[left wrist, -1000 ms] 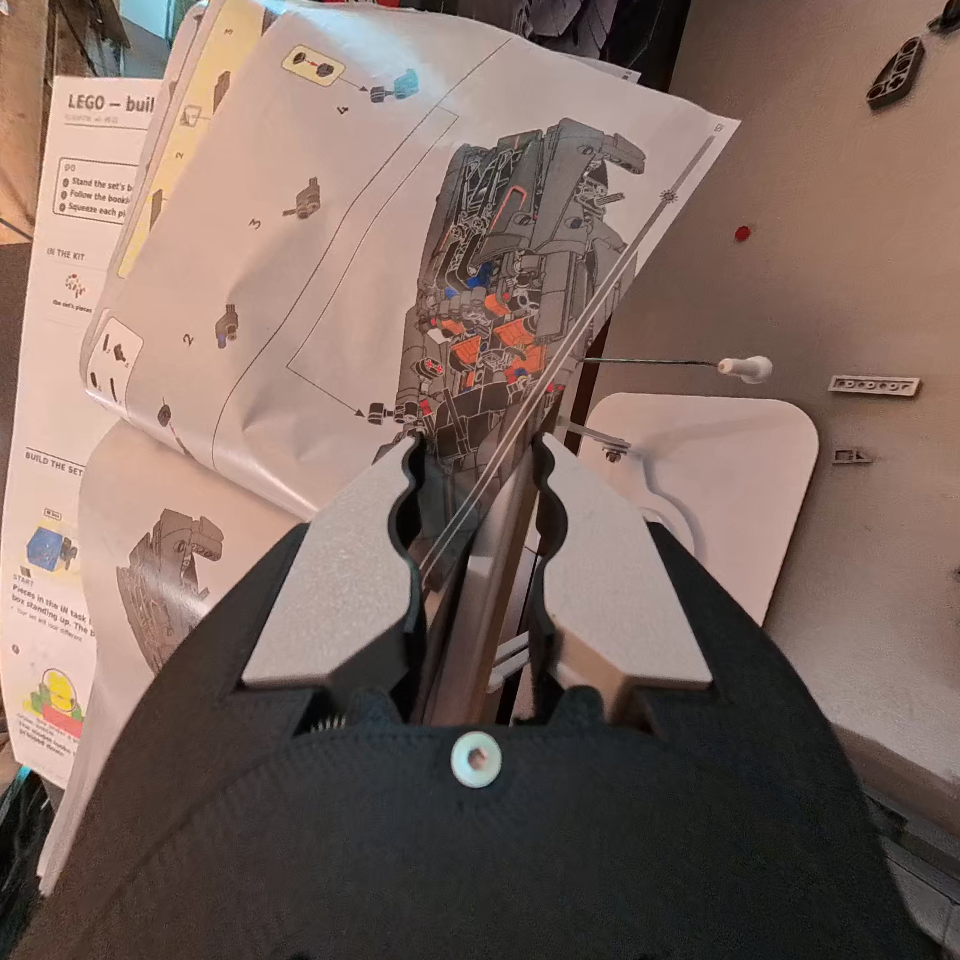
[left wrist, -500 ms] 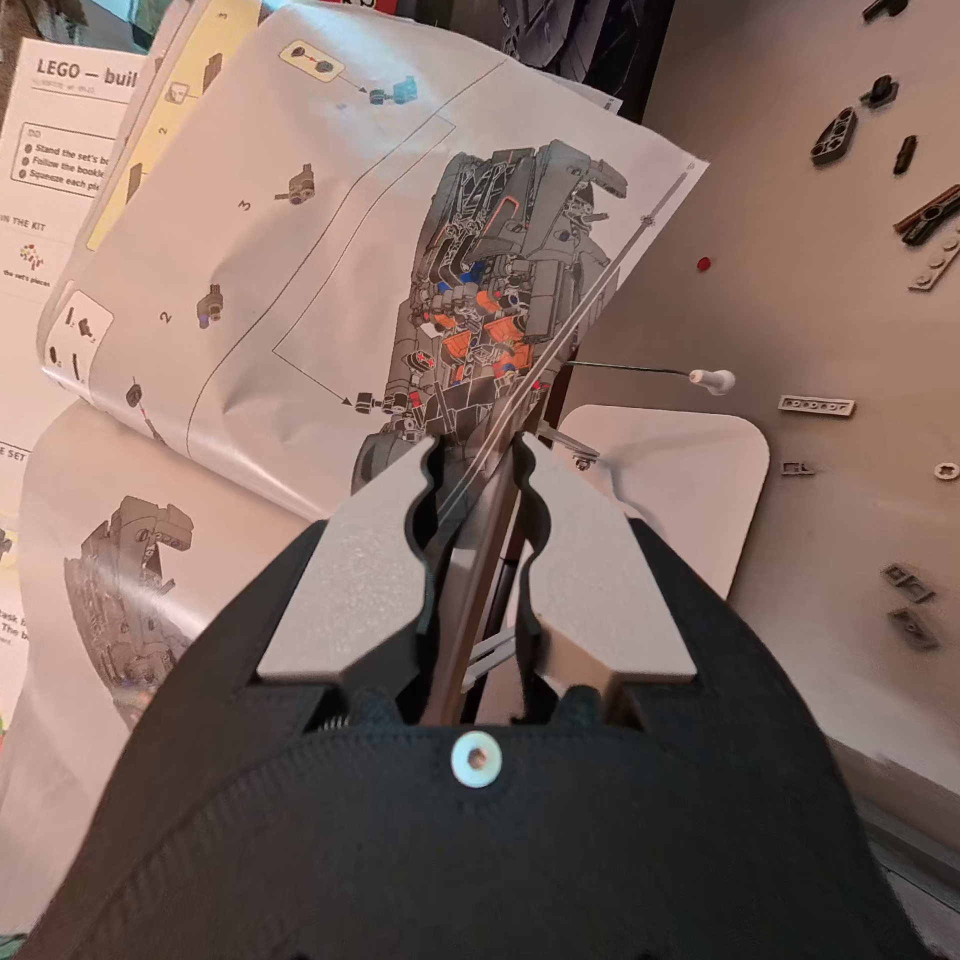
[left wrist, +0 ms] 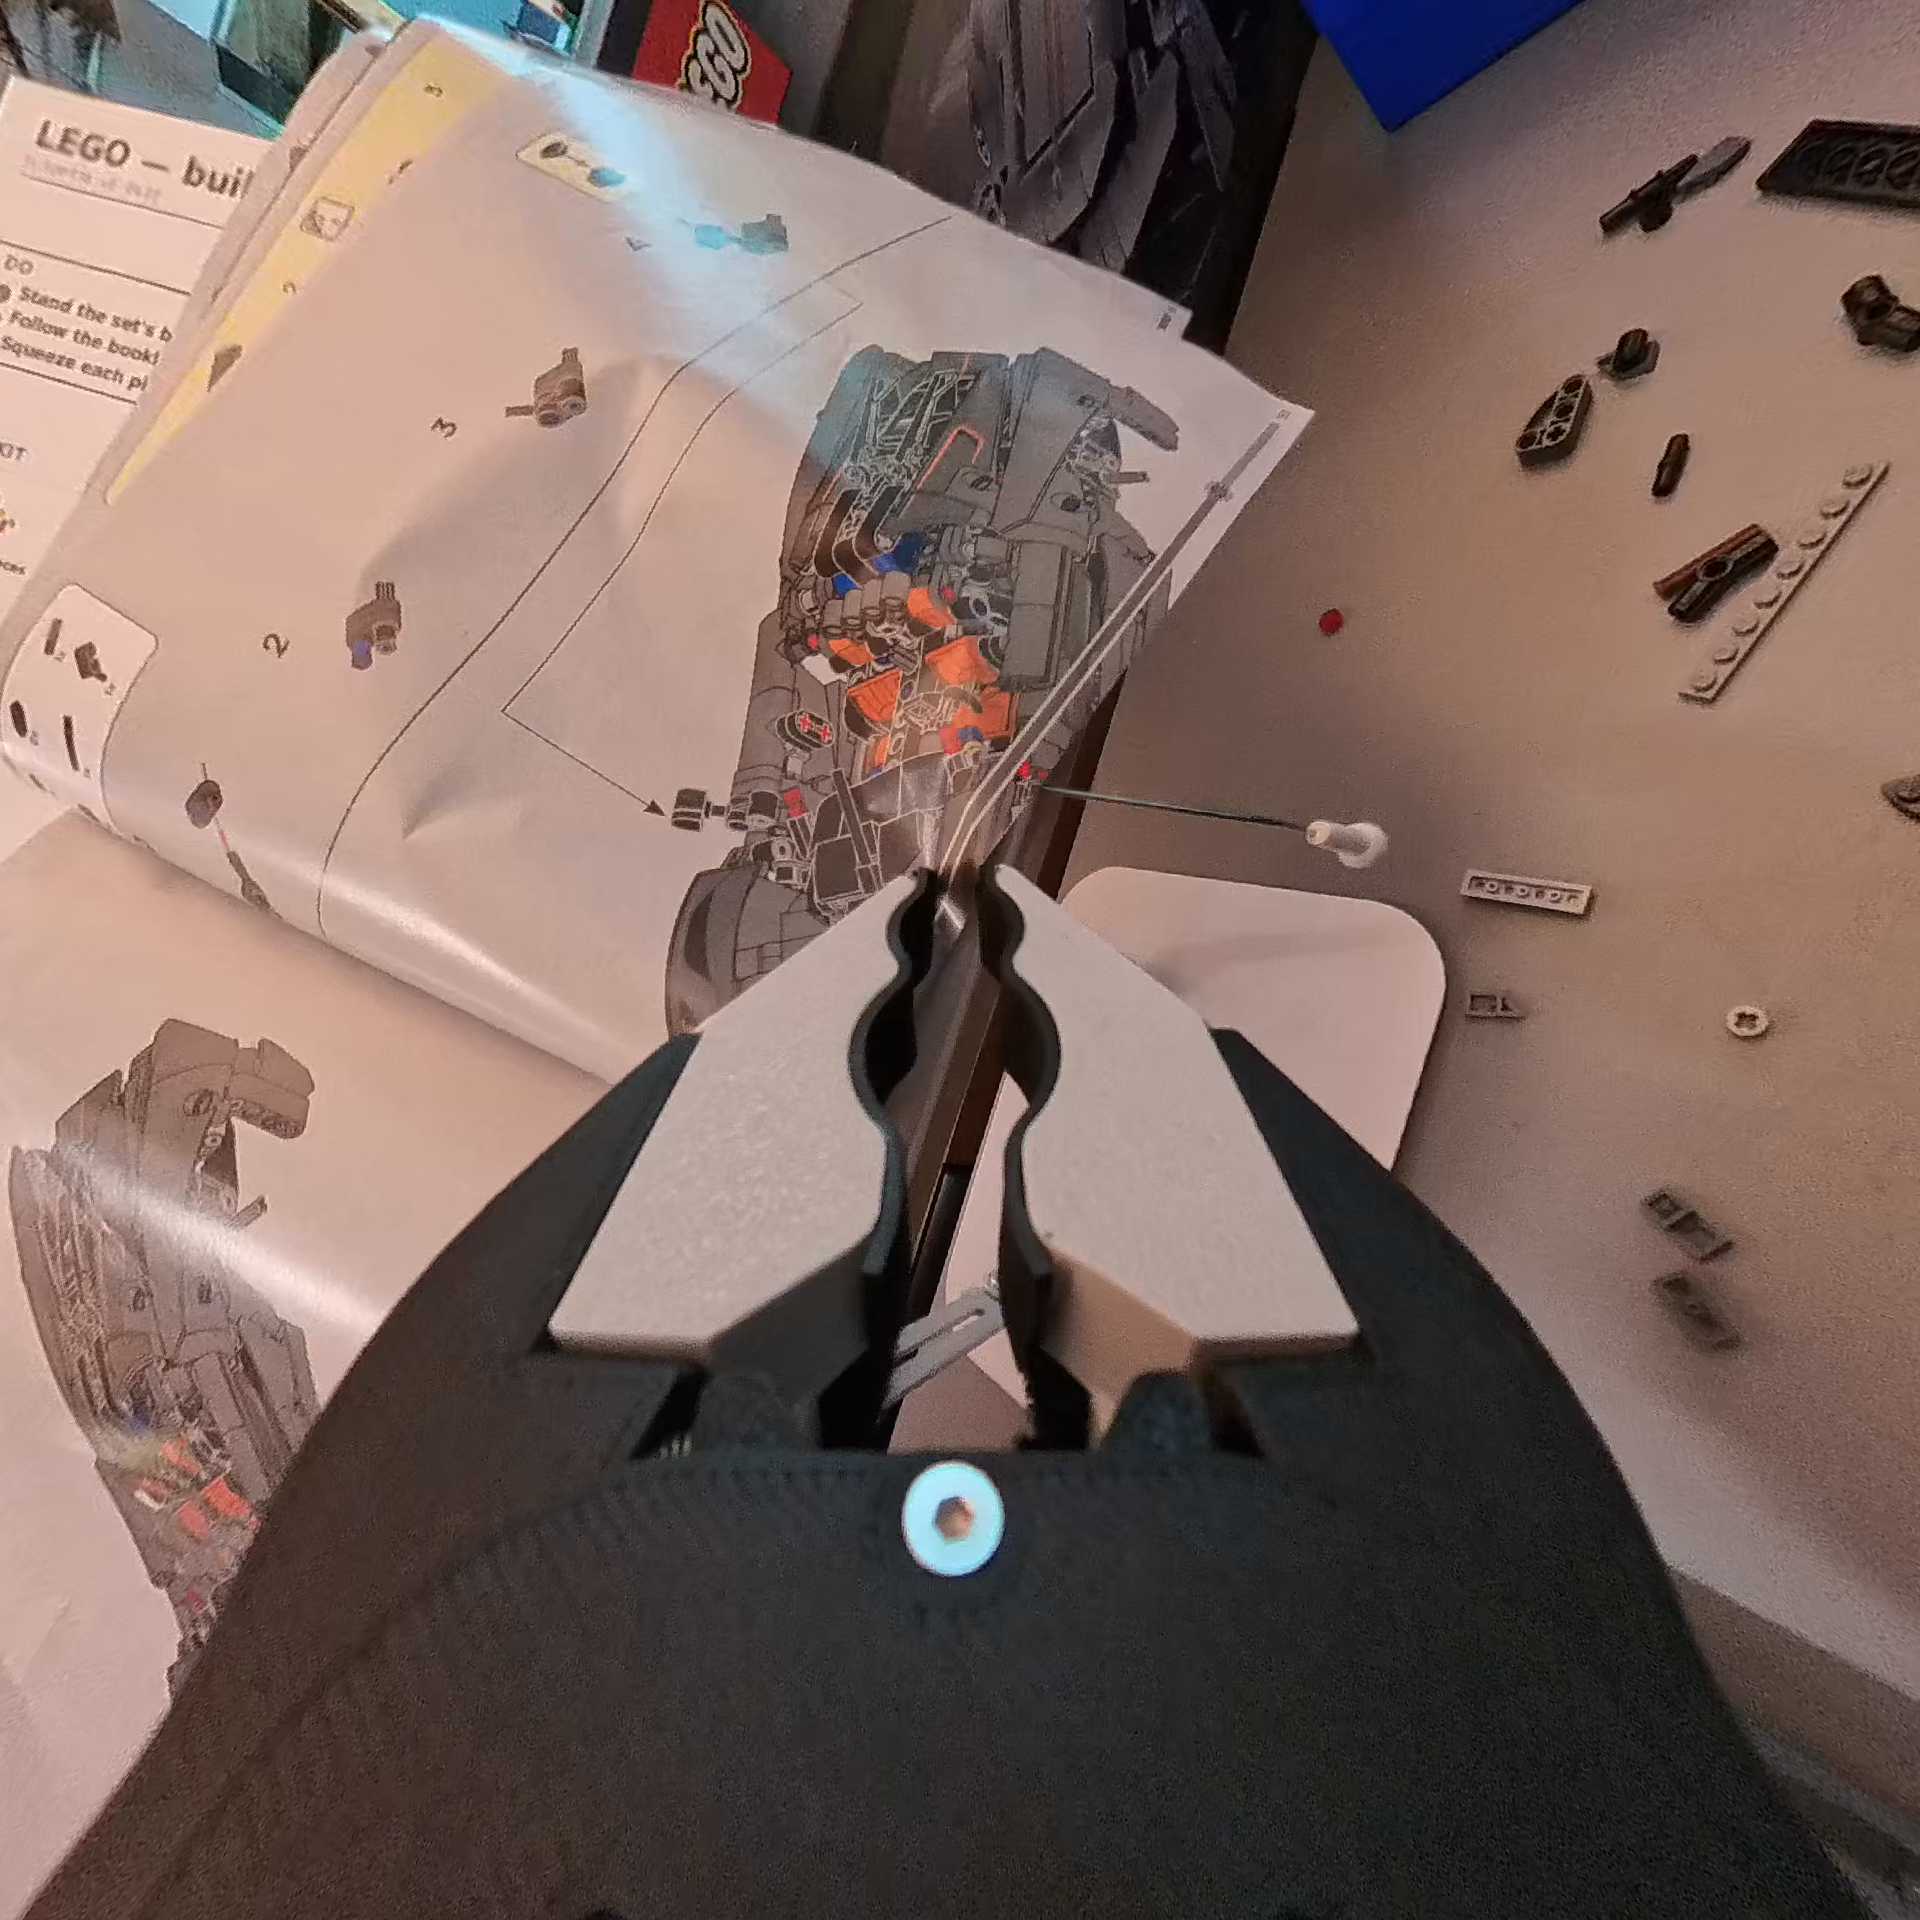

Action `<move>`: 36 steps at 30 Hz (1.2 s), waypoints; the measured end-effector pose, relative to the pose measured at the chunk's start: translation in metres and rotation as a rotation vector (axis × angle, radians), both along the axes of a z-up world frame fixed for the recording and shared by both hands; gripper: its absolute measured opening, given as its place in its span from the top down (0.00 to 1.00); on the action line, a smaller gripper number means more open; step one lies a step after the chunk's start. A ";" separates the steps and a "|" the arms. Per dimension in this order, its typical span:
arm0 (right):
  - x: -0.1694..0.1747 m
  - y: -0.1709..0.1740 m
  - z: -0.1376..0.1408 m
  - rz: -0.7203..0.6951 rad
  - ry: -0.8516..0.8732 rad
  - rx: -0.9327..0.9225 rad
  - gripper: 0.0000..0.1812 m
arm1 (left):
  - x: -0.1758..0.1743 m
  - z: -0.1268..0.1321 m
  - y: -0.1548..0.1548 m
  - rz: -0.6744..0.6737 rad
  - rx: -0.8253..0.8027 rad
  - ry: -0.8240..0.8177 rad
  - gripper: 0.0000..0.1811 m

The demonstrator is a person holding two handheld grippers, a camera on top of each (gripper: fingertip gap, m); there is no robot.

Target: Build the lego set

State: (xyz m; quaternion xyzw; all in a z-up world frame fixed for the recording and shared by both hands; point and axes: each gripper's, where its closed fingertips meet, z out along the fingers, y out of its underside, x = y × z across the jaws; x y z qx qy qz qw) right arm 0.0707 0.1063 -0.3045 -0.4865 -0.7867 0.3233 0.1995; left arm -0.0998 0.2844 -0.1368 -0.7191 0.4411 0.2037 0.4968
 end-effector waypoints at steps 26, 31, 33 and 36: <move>0.001 0.001 0.000 0.001 0.000 -0.001 0.91 | -0.004 0.002 -0.008 0.002 -0.014 -0.029 0.98; 0.001 0.001 0.000 0.001 -0.001 -0.002 0.91 | -0.012 0.001 -0.012 0.017 -0.034 0.018 0.99; 0.001 0.001 -0.001 0.002 -0.002 -0.001 0.91 | -0.014 0.001 -0.015 0.020 -0.037 0.018 0.99; 0.001 0.001 0.000 0.002 -0.001 -0.001 0.91 | -0.018 0.003 -0.018 0.026 -0.029 0.012 1.00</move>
